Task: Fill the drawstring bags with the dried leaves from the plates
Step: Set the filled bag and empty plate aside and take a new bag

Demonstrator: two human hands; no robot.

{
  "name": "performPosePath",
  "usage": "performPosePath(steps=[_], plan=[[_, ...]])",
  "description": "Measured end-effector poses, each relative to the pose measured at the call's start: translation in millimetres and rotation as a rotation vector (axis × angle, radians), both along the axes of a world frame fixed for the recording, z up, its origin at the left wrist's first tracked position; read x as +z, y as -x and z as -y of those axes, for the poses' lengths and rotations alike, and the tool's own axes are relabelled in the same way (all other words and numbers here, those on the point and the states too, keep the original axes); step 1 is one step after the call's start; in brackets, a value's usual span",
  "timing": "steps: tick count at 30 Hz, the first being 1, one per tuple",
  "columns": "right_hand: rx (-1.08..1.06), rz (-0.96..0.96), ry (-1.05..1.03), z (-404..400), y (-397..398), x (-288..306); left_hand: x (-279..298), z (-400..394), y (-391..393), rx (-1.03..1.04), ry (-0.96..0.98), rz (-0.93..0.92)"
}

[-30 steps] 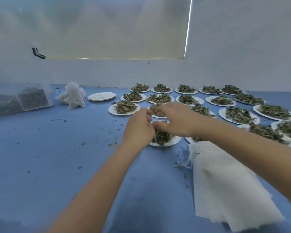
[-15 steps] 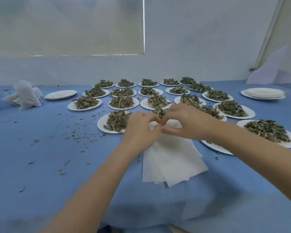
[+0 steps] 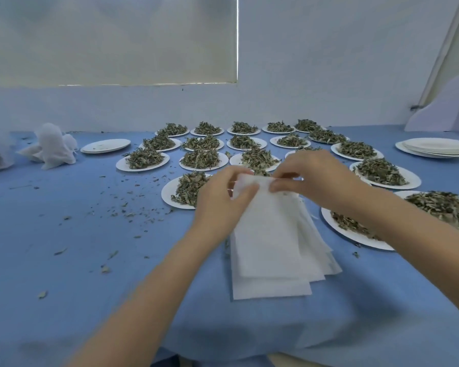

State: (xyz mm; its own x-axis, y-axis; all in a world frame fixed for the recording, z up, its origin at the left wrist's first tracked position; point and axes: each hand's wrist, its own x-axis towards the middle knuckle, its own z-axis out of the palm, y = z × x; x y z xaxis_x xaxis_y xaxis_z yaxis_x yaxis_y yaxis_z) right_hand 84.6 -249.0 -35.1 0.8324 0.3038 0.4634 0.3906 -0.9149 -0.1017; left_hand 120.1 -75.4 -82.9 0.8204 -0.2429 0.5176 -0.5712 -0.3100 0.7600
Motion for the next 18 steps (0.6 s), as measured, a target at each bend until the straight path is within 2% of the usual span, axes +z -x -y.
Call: performPosePath(steps=[2,3,5,8,13,18], plan=[[-0.001,0.064,-0.077,-4,-1,9,11,-1,-1,-0.019,0.165,-0.134],[0.002,0.085,-0.141,-7,-2,13,17,-2,-4,-0.002,0.182,-0.150],[0.023,0.108,-0.210,-15,-6,21,25,-7,-11,0.018,0.169,-0.109],[0.042,0.123,-0.157,-28,-17,27,35,-16,-25,0.023,0.121,-0.012],[-0.008,-0.008,-0.228,-54,-36,35,44,-34,-39,0.042,0.027,0.070],[0.031,-0.048,-0.372,-68,-56,44,55,-49,-46,0.010,0.029,0.099]])
